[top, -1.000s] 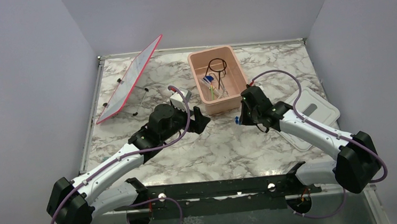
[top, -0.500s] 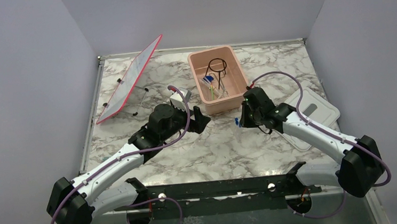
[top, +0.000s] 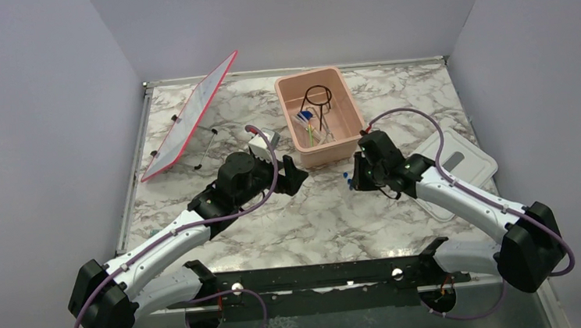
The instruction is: Organize the chemistry lab equipment
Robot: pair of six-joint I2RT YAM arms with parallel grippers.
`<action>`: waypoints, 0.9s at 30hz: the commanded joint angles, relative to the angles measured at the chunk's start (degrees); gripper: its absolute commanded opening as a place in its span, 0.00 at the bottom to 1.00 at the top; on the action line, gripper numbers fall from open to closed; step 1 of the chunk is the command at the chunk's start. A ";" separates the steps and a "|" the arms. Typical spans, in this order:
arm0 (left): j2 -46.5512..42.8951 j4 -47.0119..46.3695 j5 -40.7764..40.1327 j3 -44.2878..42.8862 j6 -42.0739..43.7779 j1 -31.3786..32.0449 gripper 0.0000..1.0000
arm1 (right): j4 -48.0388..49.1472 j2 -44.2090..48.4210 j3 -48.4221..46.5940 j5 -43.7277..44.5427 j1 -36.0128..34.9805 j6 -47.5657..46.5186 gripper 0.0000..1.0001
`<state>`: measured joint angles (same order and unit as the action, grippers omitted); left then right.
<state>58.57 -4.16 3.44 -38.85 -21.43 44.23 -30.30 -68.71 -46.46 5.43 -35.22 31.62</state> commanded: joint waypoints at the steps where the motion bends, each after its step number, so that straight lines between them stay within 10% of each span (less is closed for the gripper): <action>1: -0.50 -1.77 0.60 0.52 -0.29 -0.11 0.80 | -3.08 1.36 1.04 0.67 -0.02 -0.33 0.21; 27: -1.65 -0.91 -0.19 0.61 -0.19 -0.11 0.80 | 1.68 -4.54 -5.27 3.40 0.01 -0.49 0.26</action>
<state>58.30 -4.14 3.42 -38.85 -21.67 44.23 -30.24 -72.75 -50.48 9.32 -35.22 31.48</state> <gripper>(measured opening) 0.794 0.260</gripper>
